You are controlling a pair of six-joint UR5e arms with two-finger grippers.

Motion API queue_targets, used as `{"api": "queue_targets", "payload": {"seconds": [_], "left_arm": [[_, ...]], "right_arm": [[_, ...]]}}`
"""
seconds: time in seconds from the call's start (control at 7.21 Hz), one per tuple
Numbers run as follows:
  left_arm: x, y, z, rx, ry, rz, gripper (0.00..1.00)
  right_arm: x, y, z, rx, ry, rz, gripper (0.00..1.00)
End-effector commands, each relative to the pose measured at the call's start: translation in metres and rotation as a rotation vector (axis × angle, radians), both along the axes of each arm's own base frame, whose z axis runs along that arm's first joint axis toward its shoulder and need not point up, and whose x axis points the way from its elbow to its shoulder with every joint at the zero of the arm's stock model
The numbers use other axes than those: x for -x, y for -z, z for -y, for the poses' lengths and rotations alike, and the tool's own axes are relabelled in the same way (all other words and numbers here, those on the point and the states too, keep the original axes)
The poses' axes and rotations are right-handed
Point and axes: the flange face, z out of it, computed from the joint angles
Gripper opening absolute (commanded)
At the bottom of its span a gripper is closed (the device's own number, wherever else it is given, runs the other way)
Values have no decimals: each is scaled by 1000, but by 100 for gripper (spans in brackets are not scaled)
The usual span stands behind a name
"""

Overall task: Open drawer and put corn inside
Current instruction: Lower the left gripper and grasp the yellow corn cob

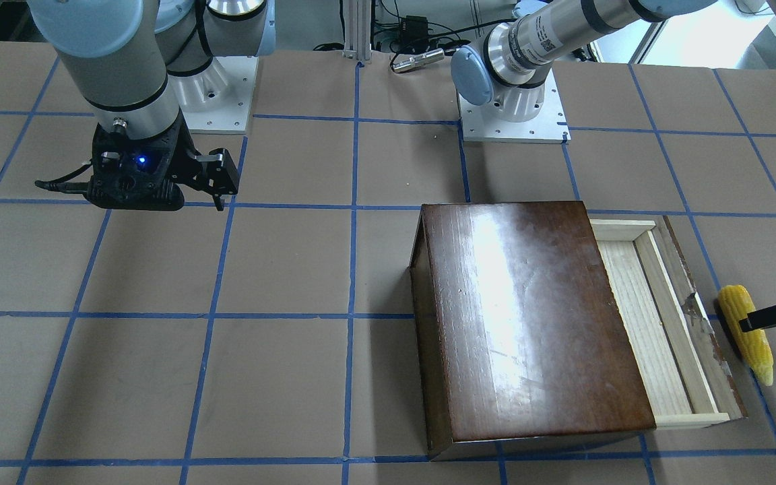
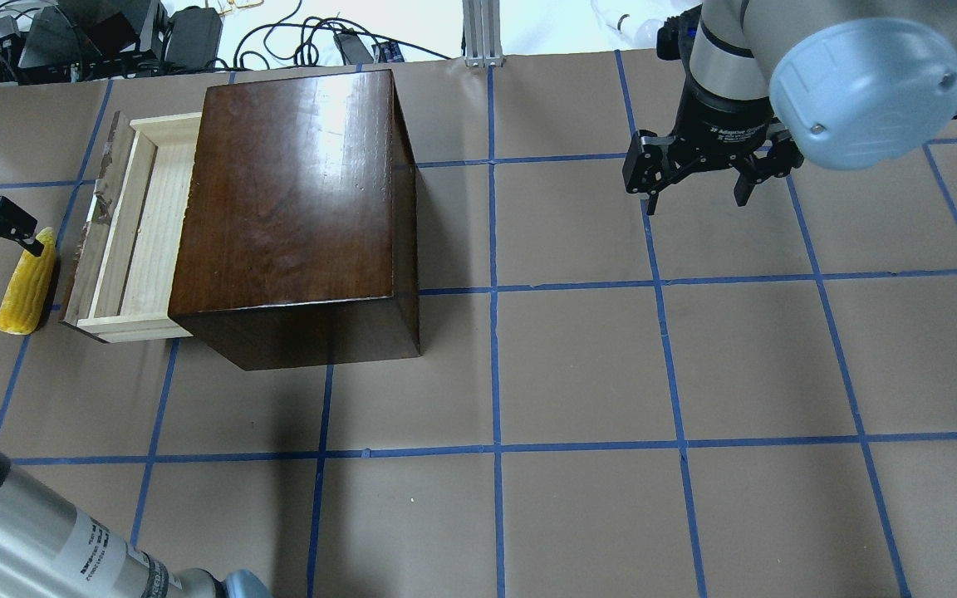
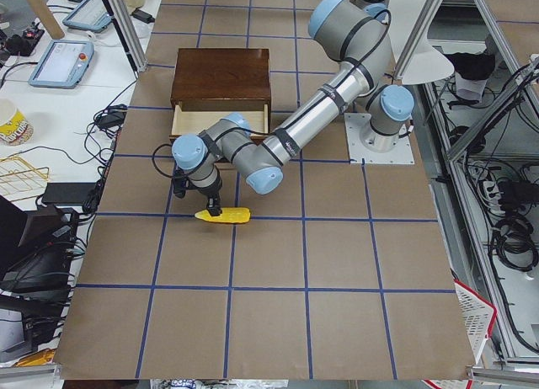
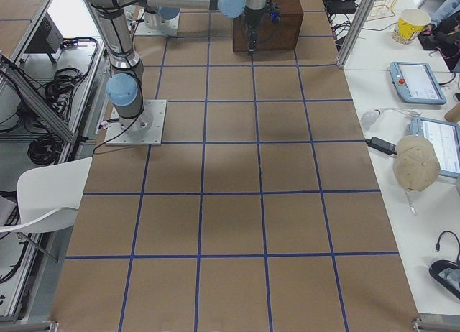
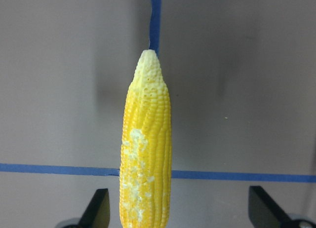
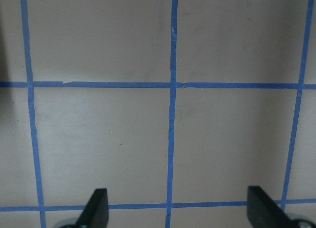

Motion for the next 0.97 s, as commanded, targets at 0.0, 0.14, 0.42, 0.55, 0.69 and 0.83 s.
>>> {"api": "queue_targets", "payload": {"seconds": [0.0,0.14,0.42,0.55,0.69,0.83], "left_arm": [[0,32,-1,-4,-4,3,100],[0,34,-1,-8,-1,0,100],[0,39,-1,-14,-2,-3,100],[0,40,-1,-15,-2,-4,100],[-1,40,-2,-25,0,8,91],[-6,42,-4,-56,6,44,67]], "right_arm": [[0,0,0,-1,0,0,100],[0,0,0,-1,0,0,100],[0,0,0,-1,0,0,100],[0,0,0,-1,0,0,100],[0,0,0,-1,0,0,100],[0,0,0,1,0,0,100]]}}
